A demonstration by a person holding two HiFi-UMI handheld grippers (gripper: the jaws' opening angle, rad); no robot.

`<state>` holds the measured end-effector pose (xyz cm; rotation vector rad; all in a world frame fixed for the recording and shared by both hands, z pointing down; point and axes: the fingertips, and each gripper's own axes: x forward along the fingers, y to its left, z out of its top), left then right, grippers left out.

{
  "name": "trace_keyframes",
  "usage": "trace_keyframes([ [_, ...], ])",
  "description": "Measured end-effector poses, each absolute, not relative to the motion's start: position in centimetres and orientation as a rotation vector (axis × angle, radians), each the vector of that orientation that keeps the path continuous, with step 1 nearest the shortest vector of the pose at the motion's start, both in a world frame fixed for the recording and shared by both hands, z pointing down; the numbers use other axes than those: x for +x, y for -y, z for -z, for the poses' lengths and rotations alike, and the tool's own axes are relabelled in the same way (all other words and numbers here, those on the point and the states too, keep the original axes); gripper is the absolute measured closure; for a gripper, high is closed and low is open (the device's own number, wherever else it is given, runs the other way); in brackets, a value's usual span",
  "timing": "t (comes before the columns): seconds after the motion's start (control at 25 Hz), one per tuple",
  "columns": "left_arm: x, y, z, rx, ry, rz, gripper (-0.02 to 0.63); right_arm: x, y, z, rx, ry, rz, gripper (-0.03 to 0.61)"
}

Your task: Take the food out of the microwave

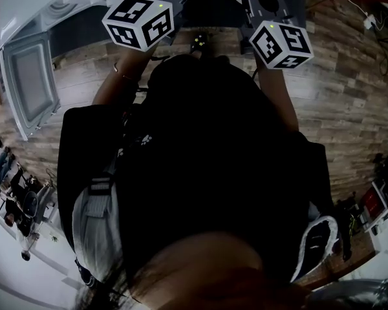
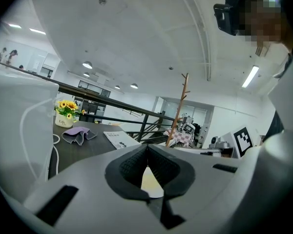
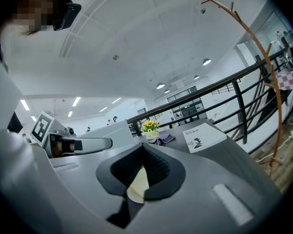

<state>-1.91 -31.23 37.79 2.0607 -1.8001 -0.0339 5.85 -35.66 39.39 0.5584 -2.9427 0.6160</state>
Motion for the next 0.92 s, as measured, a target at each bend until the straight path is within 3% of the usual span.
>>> trace_keyframes([
  [0.92, -2.16, 30.85, -37.98, 2.036, 1.793, 0.022, 0.607, 5.28, 35.55, -38.43, 0.534, 2.953, -0.614, 0.578],
])
